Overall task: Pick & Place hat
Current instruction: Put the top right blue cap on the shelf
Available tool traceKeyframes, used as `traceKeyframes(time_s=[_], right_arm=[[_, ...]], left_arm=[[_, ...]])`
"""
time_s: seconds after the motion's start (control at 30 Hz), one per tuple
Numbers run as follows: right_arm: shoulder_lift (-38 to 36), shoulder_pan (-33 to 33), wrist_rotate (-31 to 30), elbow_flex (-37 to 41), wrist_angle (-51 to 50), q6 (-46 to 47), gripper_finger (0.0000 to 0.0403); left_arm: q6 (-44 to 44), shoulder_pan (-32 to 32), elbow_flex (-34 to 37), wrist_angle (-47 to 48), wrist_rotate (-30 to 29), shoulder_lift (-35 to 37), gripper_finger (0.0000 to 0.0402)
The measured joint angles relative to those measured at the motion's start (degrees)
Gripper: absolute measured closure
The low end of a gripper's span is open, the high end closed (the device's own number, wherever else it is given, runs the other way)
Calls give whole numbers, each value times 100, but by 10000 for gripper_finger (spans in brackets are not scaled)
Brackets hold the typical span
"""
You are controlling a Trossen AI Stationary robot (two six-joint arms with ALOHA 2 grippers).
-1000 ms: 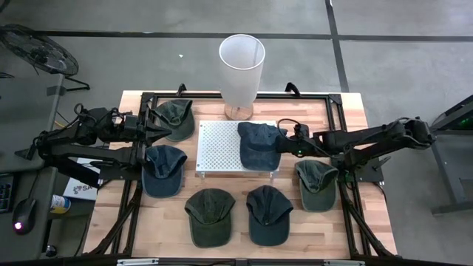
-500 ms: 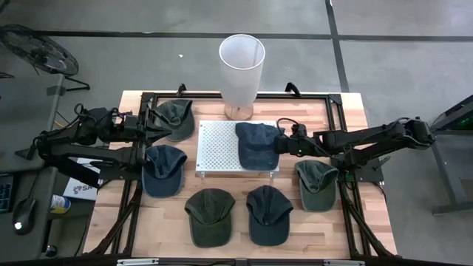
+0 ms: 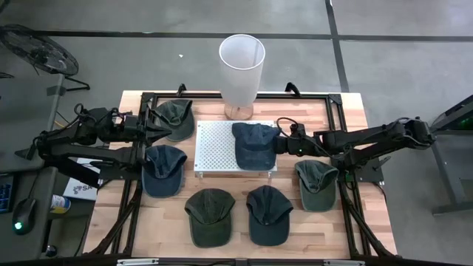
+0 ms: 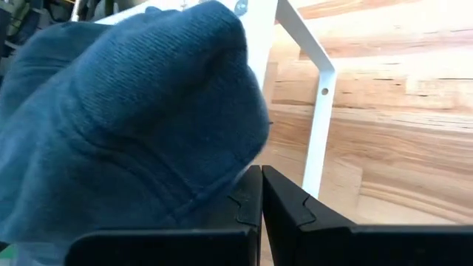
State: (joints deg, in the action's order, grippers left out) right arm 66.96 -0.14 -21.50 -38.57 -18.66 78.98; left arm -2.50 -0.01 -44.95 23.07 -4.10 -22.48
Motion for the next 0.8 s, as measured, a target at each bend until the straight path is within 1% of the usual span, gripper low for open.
traceKeyframes(time_s=[0.27,0.5,0.63,0.8], right_arm=[[-36,1,14,0,-247,46,403],[-512,-48,-420,0,-362,-10,403],[-726,-100,-457,0,-366,-174,403],[-726,-103,-516,0,-656,-91,403]], left_arm=[[0,-2,-2,2,0,0,399],[15,0,-2,2,0,0,399],[13,-2,-2,2,0,-2,399],[13,-2,-2,2,0,0,399]])
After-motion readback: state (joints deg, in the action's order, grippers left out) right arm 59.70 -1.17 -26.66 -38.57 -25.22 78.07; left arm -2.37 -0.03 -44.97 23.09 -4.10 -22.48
